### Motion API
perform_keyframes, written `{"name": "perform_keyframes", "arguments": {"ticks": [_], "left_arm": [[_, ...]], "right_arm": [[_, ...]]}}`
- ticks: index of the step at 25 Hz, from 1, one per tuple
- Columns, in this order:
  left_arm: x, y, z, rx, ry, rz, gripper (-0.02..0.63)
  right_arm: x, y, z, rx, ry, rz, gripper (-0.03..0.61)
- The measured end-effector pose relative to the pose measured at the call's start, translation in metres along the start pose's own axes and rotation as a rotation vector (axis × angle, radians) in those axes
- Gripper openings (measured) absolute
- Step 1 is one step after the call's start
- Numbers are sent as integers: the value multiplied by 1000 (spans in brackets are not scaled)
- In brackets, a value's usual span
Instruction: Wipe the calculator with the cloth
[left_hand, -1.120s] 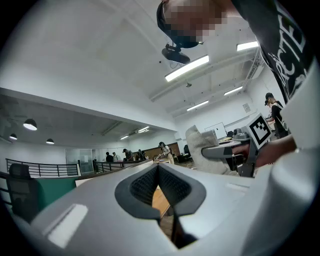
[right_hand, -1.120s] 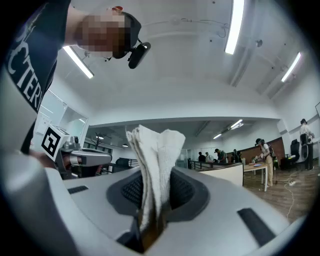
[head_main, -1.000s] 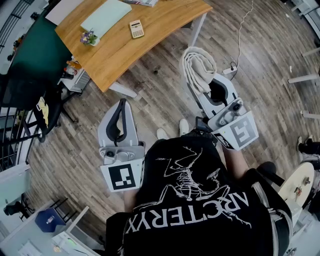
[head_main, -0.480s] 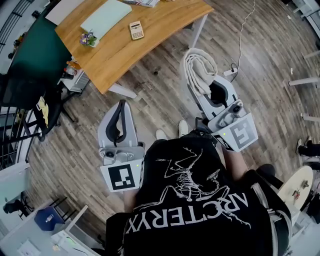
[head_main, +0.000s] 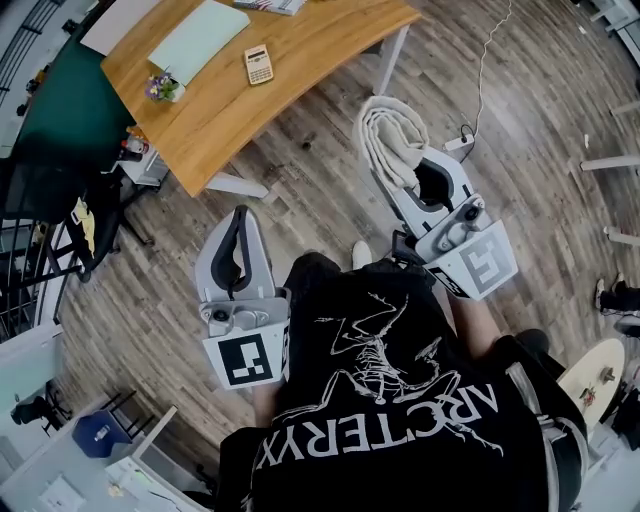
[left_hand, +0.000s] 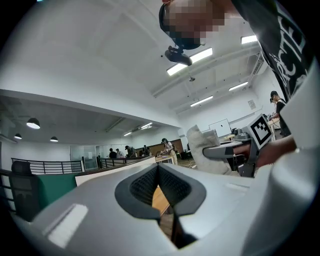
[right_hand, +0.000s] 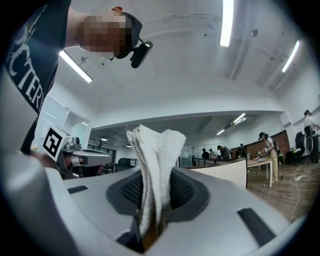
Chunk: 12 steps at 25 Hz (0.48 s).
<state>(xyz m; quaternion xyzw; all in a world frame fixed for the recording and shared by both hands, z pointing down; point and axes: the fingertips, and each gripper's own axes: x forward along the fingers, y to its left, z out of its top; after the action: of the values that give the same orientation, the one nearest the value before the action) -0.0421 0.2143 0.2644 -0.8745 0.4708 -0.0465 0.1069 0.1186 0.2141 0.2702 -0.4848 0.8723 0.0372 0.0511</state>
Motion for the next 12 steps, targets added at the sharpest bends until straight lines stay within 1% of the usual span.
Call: {"name": "perform_keyframes", "arguments": {"ticks": [3,5,9,12], "left_arm": [[17,-3,-5,-1,14,-2,9],[29,2,-9,-3,19,3,9],[59,25,-20,-12,16,9,9],[92,50,-33,-19,16,0,9]], "right_arm": [[5,-18,-7,17,3,1,95],[15,-26,-12,26,5,7,95],[51,-42,-26,32,15,21,95],[89,-58,-35,27,24,17,95]]}}
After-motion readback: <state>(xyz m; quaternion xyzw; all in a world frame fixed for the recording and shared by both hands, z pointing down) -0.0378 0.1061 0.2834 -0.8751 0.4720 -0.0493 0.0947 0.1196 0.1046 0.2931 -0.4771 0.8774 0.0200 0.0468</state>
